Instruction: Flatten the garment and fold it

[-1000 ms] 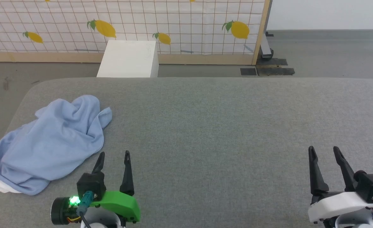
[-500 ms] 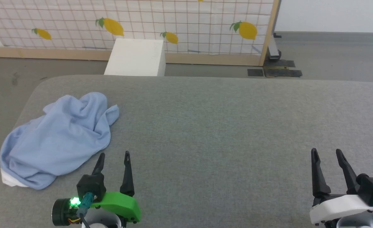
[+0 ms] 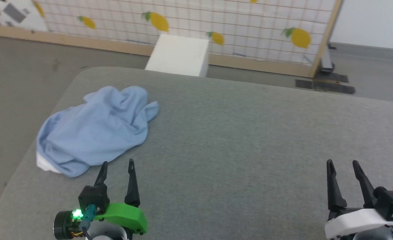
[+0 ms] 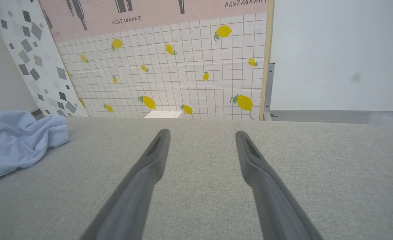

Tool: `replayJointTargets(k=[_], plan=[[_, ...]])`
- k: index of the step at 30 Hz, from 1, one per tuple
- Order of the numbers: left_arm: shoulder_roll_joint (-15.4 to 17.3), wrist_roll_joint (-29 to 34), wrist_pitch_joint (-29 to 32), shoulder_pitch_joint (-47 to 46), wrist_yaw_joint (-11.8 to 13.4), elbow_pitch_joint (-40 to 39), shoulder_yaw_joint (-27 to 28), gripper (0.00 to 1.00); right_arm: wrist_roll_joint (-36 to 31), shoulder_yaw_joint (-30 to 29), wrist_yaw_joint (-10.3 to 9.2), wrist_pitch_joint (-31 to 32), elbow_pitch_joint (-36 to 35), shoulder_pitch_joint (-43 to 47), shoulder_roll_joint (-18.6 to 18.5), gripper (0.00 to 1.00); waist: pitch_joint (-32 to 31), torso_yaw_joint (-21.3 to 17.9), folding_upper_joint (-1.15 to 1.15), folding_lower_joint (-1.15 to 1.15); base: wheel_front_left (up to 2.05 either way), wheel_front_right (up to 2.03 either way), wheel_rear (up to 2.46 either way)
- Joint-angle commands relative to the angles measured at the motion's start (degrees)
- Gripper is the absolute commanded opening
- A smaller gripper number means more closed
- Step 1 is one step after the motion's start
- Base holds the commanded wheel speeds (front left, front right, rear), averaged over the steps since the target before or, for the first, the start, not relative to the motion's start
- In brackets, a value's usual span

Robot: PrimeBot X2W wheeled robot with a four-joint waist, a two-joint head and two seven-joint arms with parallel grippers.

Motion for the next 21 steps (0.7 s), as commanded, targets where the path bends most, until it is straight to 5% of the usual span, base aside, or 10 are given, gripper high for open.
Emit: replayJointTargets(k=[1, 21], plan=[[-0.1, -0.2, -0.7, -0.7, 0.3, 0.3, 0.0, 1.00, 0.0, 0.1, -0.08, -0.7, 0.5, 0.6, 0.1, 1.00, 0.0, 3.9, 0.00, 0.00, 0.00, 0.00, 0.00], [0.1, -0.2, -1.0, -0.1, 0.0, 0.4, 0.7, 1.00, -0.1, 3.6, -0.09, -0.9, 2.6, 0.5, 0.1, 1.00, -0.3, 16.8, 0.00, 0.00, 0.00, 0.00, 0.00]])
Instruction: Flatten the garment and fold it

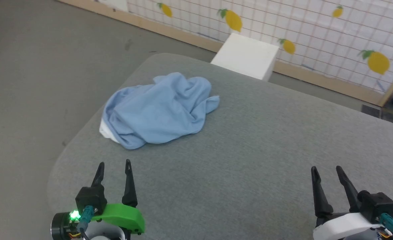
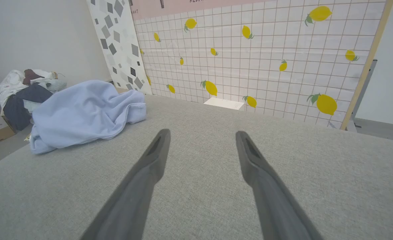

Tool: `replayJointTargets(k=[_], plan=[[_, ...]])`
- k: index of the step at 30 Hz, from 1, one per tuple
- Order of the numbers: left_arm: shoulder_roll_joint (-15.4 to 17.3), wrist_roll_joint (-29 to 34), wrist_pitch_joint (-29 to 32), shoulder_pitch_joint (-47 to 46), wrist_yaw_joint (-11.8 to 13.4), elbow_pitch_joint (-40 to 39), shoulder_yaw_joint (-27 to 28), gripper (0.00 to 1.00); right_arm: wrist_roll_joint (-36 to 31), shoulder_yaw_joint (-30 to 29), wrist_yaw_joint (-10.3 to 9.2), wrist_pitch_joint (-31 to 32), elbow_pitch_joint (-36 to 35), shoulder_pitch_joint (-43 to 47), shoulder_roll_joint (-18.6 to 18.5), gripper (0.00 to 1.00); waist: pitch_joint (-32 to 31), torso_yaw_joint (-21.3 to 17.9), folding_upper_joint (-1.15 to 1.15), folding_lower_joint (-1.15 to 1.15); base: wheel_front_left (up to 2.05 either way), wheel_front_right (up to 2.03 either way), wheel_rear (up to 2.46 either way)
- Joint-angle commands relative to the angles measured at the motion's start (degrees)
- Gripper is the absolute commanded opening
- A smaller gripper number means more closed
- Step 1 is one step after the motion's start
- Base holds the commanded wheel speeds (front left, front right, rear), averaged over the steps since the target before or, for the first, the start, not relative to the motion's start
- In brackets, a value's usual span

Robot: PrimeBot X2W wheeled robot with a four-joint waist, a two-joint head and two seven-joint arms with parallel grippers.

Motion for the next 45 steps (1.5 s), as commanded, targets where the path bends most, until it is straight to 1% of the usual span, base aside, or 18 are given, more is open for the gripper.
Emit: replayJointTargets(k=[1, 11, 19, 25, 31, 34, 39, 45], plan=[[0.0, 0.0, -0.3, -0.2, -0.2, 0.0, 0.0, 1.00, 0.0, 0.2, -0.09, -0.3, 0.2, 0.3, 0.0, 1.00, 0.1, 2.1, 0.00, 0.00, 0.00, 0.00, 0.00], [0.0, 0.0, -0.3, -0.1, -0.2, 0.3, 0.0, 1.00, 0.3, 1.0, -0.09, -0.3, 1.1, 0.4, 0.0, 1.00, 0.0, 3.9, 0.00, 0.00, 0.00, 0.00, 0.00], [0.0, -0.3, -0.3, -1.0, -0.4, 0.8, -0.2, 1.00, 0.3, 1.5, -0.09, -0.3, 1.3, 0.3, 0.0, 1.00, -0.2, 3.9, 0.00, 0.00, 0.00, 0.00, 0.00], [0.3, -1.2, -0.3, -5.3, -2.2, 2.0, -0.2, 1.00, 0.1, 1.7, -0.09, 0.1, 0.5, 0.3, 0.0, 1.00, 0.6, 3.6, 0.00, 0.00, 0.00, 0.00, 0.00], [1.4, -2.8, 0.2, -14.6, -4.8, 6.7, 0.0, 1.00, -1.6, 1.7, -0.09, 1.6, -1.8, -0.8, 0.0, 1.00, 3.4, 2.2, 0.00, 0.00, 0.00, 0.00, 0.00], [2.0, -4.4, 1.5, -20.5, -6.0, 10.8, 0.8, 1.00, -2.7, 1.5, -0.09, 2.9, -3.5, -1.4, 0.0, 1.00, 5.8, 0.9, 0.00, 0.00, 0.00, 0.00, 0.00], [3.1, -7.0, 5.6, -30.0, -7.1, 18.3, 2.4, 1.00, -4.8, 1.2, -0.09, 5.5, -7.0, -2.3, 0.0, 1.00, 10.7, -2.1, 0.00, 0.00, 0.00, 0.00, 0.00], [4.5, -12.2, 17.1, -40.6, -7.6, 28.6, 5.3, 1.00, -6.8, 0.1, -0.09, 8.2, -11.9, -3.5, -0.4, 1.00, 17.2, -6.4, 0.00, 0.00, 0.00, 0.00, 0.00]])
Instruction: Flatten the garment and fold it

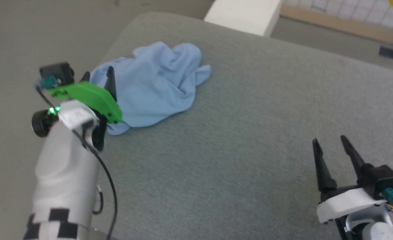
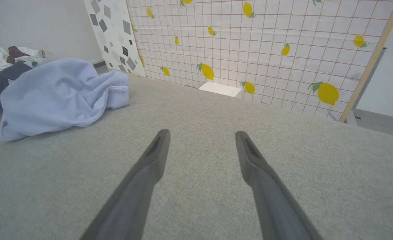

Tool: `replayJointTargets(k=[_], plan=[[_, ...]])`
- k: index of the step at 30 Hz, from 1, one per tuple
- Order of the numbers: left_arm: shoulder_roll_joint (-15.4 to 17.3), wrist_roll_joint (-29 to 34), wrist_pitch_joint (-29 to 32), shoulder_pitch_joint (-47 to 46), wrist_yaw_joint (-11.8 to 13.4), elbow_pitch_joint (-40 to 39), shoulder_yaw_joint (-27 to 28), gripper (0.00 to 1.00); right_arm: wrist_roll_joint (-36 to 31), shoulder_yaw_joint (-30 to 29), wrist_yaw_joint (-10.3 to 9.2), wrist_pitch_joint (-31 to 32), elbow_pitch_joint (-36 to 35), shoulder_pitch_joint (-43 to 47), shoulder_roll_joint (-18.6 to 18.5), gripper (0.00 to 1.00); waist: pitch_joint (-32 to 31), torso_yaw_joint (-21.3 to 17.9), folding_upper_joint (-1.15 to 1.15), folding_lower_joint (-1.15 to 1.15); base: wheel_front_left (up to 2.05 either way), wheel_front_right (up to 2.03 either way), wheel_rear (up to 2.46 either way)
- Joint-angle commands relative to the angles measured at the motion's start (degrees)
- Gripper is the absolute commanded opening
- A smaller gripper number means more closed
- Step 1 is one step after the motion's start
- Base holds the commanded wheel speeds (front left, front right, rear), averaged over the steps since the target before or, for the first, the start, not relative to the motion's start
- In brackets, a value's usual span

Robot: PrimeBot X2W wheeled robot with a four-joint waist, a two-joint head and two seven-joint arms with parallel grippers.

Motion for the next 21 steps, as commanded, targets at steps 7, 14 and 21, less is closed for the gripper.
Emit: replayJointTargets(k=[7, 14, 21], plan=[[2.0, -3.0, 14.9, -8.4, 1.9, 7.5, 1.0, 1.00, 0.4, -1.4, -0.09, 1.0, -3.3, -2.0, -1.9, 1.00, 11.3, -7.6, -0.01, -0.01, 0.00, 0.00, 0.00], [1.9, -1.6, 27.0, -11.2, 4.7, 11.6, -2.0, 1.00, 0.7, -1.8, -0.09, 1.1, -4.9, -3.1, -2.5, 1.00, 15.1, -8.9, -0.01, -0.01, 0.00, 0.00, 0.00], [0.0, -1.6, 37.3, -9.2, 2.7, 15.0, -5.5, 1.00, 0.8, -2.1, -0.09, 0.9, -5.0, -3.4, -2.3, 1.00, 16.2, -9.0, -0.01, -0.01, 0.00, 0.00, 0.00]])
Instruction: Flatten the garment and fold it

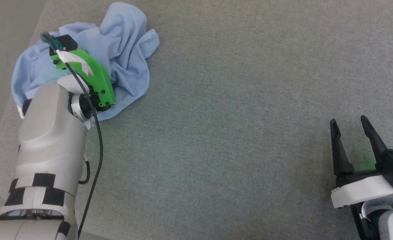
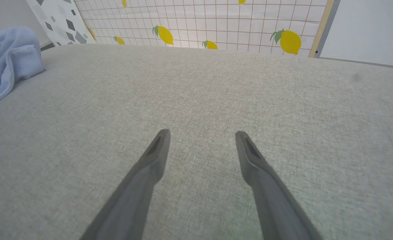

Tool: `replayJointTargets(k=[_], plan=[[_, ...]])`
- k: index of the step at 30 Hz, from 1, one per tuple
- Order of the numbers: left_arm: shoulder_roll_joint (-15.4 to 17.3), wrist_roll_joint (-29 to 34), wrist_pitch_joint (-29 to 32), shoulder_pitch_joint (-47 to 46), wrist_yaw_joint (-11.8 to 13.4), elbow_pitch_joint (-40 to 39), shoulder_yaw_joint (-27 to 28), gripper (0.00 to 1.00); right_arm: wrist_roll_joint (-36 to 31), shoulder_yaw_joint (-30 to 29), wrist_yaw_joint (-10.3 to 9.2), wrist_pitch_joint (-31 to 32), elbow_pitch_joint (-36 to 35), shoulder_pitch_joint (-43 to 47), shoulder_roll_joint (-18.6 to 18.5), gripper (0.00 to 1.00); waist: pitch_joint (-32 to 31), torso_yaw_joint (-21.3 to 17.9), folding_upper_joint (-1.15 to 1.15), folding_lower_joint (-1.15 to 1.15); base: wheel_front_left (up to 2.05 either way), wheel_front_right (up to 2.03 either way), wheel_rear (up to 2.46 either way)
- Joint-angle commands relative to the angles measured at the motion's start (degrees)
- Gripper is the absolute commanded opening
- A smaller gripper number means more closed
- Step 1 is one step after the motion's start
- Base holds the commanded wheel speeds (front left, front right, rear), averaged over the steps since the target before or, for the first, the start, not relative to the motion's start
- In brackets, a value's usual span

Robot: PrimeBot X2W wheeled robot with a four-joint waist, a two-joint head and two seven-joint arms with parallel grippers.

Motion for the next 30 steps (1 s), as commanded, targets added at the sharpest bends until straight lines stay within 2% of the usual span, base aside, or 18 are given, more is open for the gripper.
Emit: replayJointTargets(k=[1, 2, 3, 6, 13, 19, 25, 30], plan=[[-3.0, 0.0, 2.1, 3.6, -1.1, 2.8, -1.4, 1.00, 0.3, -0.1, -0.09, -0.2, -0.2, -0.9, -0.1, 1.00, 0.7, -0.6, -0.01, 0.00, 0.00, 0.00, 0.00], [-3.2, -0.3, 2.6, 3.9, -1.2, 2.9, -1.4, 0.96, 0.3, -0.1, -0.09, -0.2, -0.1, -0.9, -0.1, 1.00, 0.6, -0.5, -0.01, 0.00, 0.00, 0.00, 0.00], [-3.4, -0.6, 2.2, 4.0, -1.5, 2.5, -1.3, 0.00, 0.3, -0.1, -0.09, -0.2, 0.0, -0.9, -0.1, 1.00, 0.4, -0.4, -0.01, 0.00, 0.00, 0.00, 0.00], [-3.3, -1.3, -0.4, 4.4, -2.0, 1.2, -0.7, 0.00, 0.4, -0.1, -0.09, -0.3, 0.5, -0.9, -0.1, 1.00, -0.6, 0.0, -0.01, 0.00, 0.00, 0.00, 0.00], [-0.7, -1.9, -14.5, 2.8, -3.3, -5.1, 1.7, 0.00, 0.8, 0.6, -0.09, -1.3, 3.2, -0.5, 0.5, 1.00, -5.3, 0.7, -0.01, 0.00, 0.00, 0.00, 0.00], [1.4, -2.1, -24.1, -0.1, -5.0, -10.5, 3.0, 0.00, 1.3, 1.6, -0.09, -2.8, 6.7, 0.0, 1.6, 1.00, -11.1, 0.5, -0.01, 0.00, 0.00, 0.00, 0.00], [2.8, -1.3, -29.1, -3.7, -5.8, -16.6, 2.5, 0.00, 2.1, 1.9, -0.09, -4.5, 10.1, 0.9, 2.3, 1.00, -16.2, -0.5, -0.01, 0.00, 0.00, 0.00, 0.00], [3.6, -0.3, -29.0, -5.9, -6.3, -19.4, 0.8, 0.00, 3.6, 1.9, -0.09, -5.8, 12.3, 1.3, 2.4, 1.00, -19.5, -1.9, -0.01, 0.00, 0.00, 0.00, 0.00]])
